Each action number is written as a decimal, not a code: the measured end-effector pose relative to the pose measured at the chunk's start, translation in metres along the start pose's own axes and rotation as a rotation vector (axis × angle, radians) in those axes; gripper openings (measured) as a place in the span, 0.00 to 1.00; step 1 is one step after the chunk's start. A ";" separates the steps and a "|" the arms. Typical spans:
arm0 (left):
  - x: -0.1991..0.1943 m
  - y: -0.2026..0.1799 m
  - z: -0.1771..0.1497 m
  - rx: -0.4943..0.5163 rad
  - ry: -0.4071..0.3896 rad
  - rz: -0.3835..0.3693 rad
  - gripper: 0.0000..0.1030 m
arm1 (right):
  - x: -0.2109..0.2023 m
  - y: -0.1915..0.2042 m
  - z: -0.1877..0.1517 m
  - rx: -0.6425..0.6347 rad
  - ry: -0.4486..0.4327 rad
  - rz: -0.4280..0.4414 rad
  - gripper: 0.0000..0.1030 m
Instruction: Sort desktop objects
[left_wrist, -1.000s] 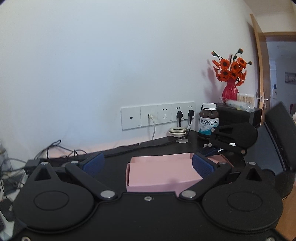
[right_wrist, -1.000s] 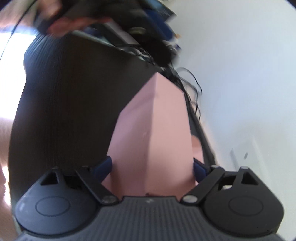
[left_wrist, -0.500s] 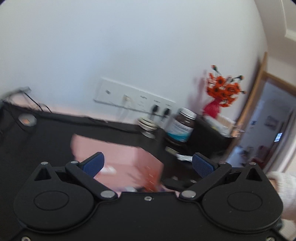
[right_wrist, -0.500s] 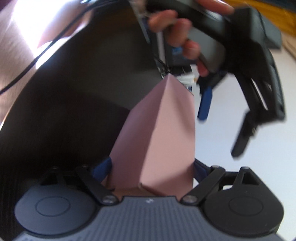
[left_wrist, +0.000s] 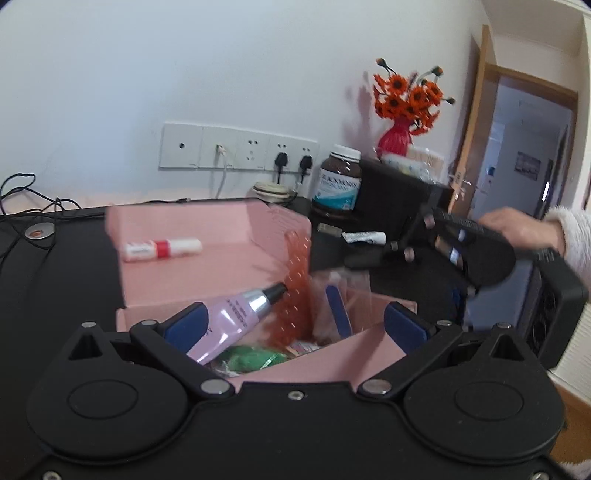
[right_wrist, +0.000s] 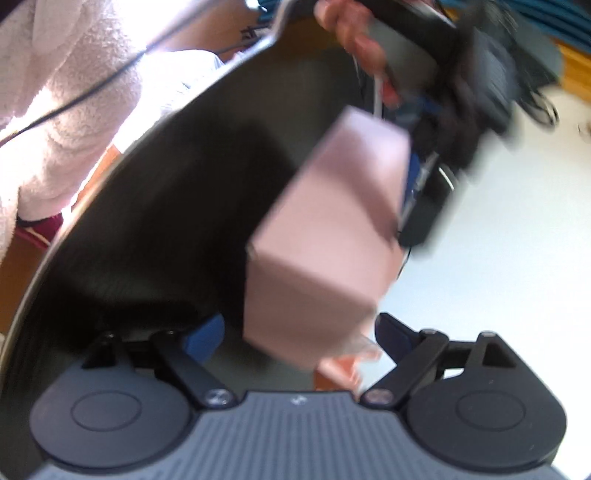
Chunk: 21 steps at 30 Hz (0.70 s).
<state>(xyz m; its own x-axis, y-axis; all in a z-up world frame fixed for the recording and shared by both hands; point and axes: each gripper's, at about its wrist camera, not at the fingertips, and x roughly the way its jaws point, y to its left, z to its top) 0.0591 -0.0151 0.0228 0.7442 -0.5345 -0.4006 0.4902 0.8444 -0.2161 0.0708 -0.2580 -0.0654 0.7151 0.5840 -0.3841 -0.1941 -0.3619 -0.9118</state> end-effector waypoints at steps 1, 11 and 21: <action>0.002 -0.003 -0.004 0.010 0.011 -0.002 1.00 | -0.001 -0.002 -0.006 0.030 0.007 0.015 0.87; 0.023 -0.026 -0.029 0.162 0.053 0.066 1.00 | -0.030 -0.093 -0.019 0.379 0.029 0.074 0.87; 0.045 -0.014 -0.016 0.157 0.074 0.080 1.00 | -0.015 -0.155 -0.124 1.464 -0.217 0.042 0.99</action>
<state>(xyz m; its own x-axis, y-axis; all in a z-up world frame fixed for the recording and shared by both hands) 0.0791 -0.0504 -0.0063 0.7511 -0.4570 -0.4765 0.5001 0.8650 -0.0413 0.1739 -0.3007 0.0993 0.6054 0.7342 -0.3072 -0.7946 0.5794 -0.1812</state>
